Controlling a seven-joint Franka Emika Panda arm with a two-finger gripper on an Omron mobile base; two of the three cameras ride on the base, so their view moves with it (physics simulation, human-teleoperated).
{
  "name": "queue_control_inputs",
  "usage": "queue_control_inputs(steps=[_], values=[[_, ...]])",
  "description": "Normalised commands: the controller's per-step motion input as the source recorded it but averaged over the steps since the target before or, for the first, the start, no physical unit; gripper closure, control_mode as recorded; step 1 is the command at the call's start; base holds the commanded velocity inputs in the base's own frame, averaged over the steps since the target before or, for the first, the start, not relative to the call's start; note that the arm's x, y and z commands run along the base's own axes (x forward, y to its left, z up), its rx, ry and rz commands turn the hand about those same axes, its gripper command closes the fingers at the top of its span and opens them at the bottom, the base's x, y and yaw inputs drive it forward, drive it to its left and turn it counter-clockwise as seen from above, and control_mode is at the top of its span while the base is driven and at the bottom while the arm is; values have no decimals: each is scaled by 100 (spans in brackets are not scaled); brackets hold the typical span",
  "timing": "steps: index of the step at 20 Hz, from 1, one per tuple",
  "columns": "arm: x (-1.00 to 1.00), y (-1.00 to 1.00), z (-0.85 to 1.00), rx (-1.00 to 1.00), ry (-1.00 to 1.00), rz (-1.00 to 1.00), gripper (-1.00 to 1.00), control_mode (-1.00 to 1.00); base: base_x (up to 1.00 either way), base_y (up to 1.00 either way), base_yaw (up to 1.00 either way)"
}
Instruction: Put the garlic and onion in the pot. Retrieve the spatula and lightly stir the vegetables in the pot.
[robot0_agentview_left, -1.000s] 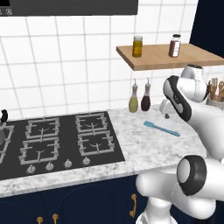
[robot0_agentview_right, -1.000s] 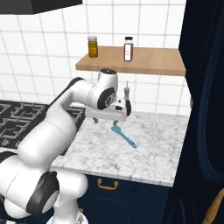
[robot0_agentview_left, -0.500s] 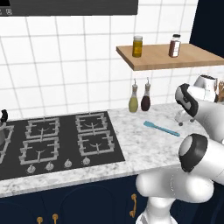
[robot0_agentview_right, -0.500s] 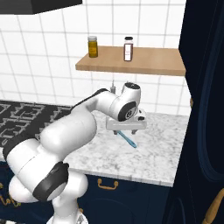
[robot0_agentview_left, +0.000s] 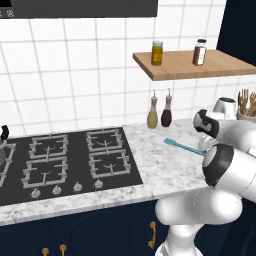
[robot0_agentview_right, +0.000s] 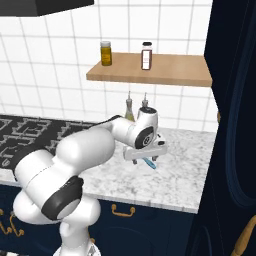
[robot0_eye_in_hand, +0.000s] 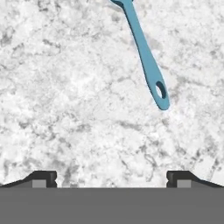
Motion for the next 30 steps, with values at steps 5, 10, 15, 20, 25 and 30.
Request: queue_control_inputs(steps=[5,10,15,20,25,30], values=[[33,-1,-31,-2,0,1,-100,-100,0,0,0],[42,-20,-12,0,0,0,-100,-100,0,0,0],[43,-17,-26,0,5,0,-100,-100,0,0,0],[36,-10,-28,0,5,0,-100,-100,0,0,0],[24,-13,-23,0,4,0,-100,-100,0,0,0],[2,-1,-29,0,4,0,-100,-100,0,0,0]])
